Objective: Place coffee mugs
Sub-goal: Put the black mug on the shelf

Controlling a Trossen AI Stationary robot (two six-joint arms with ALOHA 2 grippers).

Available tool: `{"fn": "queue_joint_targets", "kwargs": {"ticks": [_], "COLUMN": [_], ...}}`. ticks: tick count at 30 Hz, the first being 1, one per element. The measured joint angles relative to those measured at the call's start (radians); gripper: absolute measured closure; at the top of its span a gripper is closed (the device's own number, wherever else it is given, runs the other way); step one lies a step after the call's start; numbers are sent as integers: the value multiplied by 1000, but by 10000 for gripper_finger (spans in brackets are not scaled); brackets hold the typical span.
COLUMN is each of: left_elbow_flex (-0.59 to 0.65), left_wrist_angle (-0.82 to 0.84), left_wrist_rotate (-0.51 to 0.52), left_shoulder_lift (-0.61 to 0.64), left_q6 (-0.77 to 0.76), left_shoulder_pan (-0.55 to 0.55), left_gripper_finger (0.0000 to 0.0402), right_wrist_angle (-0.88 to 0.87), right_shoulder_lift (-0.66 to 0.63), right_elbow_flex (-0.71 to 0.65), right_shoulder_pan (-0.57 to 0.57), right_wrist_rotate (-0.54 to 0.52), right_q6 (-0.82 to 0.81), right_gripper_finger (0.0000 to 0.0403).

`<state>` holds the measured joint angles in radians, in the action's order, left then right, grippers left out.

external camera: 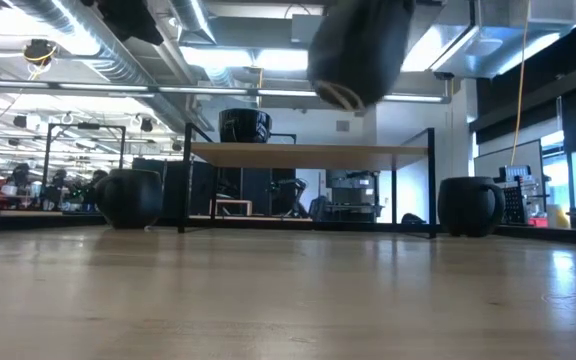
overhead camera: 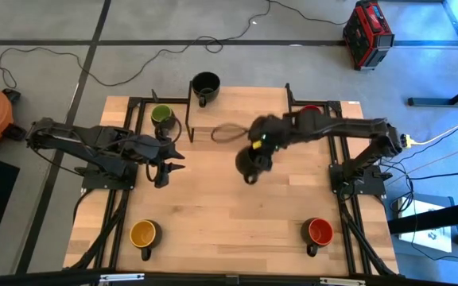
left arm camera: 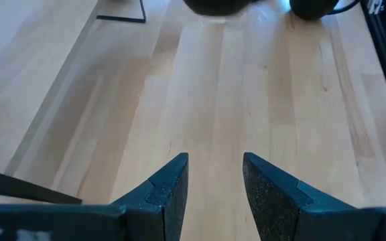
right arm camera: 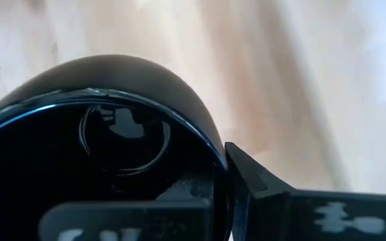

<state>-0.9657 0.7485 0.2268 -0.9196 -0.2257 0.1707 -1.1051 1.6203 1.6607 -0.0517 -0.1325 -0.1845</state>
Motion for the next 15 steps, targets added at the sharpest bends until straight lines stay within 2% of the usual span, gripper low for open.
{"fn": "queue_joint_targets", "kwargs": {"ticks": [8, 15], "left_elbow_flex": [0, 0], "left_wrist_angle": [0, 0], "left_wrist_rotate": [28, 45], "left_shoulder_lift": [79, 121], "left_q6": [-8, -9], "left_shoulder_pan": [-21, -59], "left_gripper_finger": [265, 265], "right_wrist_angle": [-27, -61], "right_shoulder_lift": [63, 187], "right_elbow_flex": [224, 410], "right_shoulder_pan": [-136, -278], "right_wrist_rotate": [-111, -109], "right_q6": [122, 240], "right_gripper_finger": [401, 402]}}
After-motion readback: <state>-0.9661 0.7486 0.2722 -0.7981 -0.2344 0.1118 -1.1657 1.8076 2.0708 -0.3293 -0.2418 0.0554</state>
